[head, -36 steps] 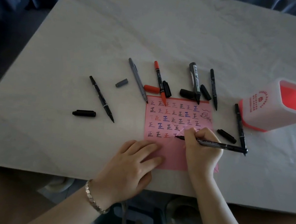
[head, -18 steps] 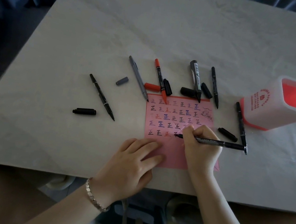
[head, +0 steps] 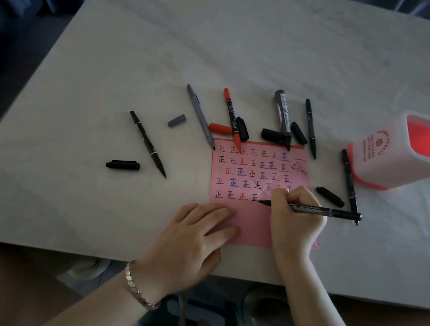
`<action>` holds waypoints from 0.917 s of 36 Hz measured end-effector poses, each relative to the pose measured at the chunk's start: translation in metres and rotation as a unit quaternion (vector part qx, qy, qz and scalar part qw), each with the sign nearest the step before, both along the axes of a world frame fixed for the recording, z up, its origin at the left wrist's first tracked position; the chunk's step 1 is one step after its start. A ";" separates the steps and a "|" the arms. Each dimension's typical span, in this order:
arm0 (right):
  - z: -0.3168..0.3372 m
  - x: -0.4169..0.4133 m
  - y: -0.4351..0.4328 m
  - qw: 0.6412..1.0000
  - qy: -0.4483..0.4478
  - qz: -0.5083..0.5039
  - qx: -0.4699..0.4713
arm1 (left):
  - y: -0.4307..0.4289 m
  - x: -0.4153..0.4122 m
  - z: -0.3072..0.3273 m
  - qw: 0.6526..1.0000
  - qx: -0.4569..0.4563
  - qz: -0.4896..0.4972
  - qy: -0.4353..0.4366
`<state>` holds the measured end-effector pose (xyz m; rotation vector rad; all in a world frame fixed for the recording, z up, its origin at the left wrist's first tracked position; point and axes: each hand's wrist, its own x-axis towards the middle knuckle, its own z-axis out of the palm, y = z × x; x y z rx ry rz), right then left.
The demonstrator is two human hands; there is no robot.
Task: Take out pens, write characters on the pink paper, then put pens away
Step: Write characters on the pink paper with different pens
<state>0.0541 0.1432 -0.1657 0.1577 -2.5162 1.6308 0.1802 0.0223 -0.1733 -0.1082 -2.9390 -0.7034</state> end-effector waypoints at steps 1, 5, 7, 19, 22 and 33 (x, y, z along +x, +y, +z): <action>0.000 0.000 0.000 1.000 0.003 0.000 0.002 | 0.000 0.000 0.000 1.000 0.000 0.000 0.001; 0.003 -0.001 0.000 1.000 -0.007 -0.009 -0.026 | 0.000 0.000 0.000 1.000 -0.013 -0.004 0.012; 0.006 -0.002 0.000 0.998 -0.011 -0.026 -0.047 | 0.000 0.000 0.001 0.999 -0.030 -0.010 0.011; 0.037 -0.042 0.023 0.971 -0.206 0.081 -0.089 | 0.010 -0.011 0.020 0.988 -0.148 -0.031 -0.015; 0.056 -0.066 0.027 0.951 -0.264 0.123 -0.100 | 0.014 -0.012 0.014 0.991 -0.120 -0.047 0.026; 0.092 -0.124 -0.045 0.879 -0.136 0.320 0.326 | 0.006 -0.016 0.002 0.996 -0.047 -0.065 0.025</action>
